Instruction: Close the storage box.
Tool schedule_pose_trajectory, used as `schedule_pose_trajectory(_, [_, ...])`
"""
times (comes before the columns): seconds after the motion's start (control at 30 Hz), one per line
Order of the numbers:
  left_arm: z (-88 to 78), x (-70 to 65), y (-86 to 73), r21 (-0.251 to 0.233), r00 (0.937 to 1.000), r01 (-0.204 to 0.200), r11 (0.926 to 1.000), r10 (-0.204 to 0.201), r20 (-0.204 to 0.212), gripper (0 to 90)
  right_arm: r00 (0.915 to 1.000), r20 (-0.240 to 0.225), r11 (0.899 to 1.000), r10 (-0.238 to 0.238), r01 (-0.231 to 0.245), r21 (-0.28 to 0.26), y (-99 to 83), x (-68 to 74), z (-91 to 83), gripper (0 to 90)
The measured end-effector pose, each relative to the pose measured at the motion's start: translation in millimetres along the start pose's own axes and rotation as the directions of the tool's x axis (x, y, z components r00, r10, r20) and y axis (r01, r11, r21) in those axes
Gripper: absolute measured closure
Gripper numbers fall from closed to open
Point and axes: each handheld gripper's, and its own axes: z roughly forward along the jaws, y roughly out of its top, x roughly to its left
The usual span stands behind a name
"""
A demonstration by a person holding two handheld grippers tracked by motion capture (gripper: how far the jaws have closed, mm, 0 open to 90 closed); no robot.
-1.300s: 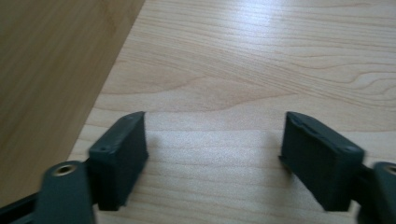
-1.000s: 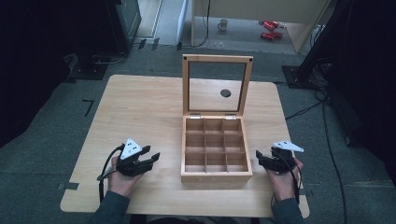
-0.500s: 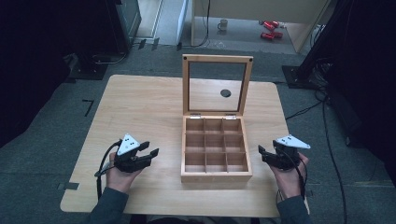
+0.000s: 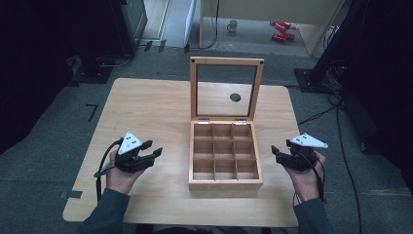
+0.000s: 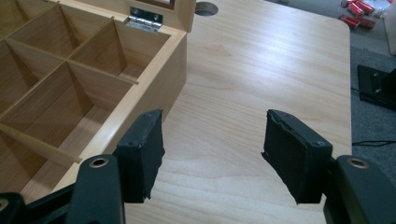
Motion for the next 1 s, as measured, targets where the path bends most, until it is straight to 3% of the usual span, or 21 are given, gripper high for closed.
schedule_pose_trajectory(0.47, [0.9, 14.1, 24.9, -0.034, 0.9998, 0.000, 0.9994, 0.000, -0.022, 51.4, 1.0000, 0.005, 0.999, 0.006, -0.006, -0.049, 24.4, -9.9, -5.5, 41.2])
schedule_pose_trajectory(0.63, [3.6, 13.9, 35.5, -0.031, 0.9997, -0.015, 0.9994, 0.015, -0.021, 51.1, 0.9988, -0.018, 0.998, -0.045, 0.044, -0.047, 33.1, -9.2, -3.0, 41.5])
schedule_pose_trajectory(1.0, [10.1, 15.3, 54.5, -0.041, 0.9984, -0.045, 0.9982, 0.043, -0.037, 50.9, 0.9962, -0.033, 0.996, -0.080, 0.079, -0.042, 48.8, -6.3, 3.4, 42.4])
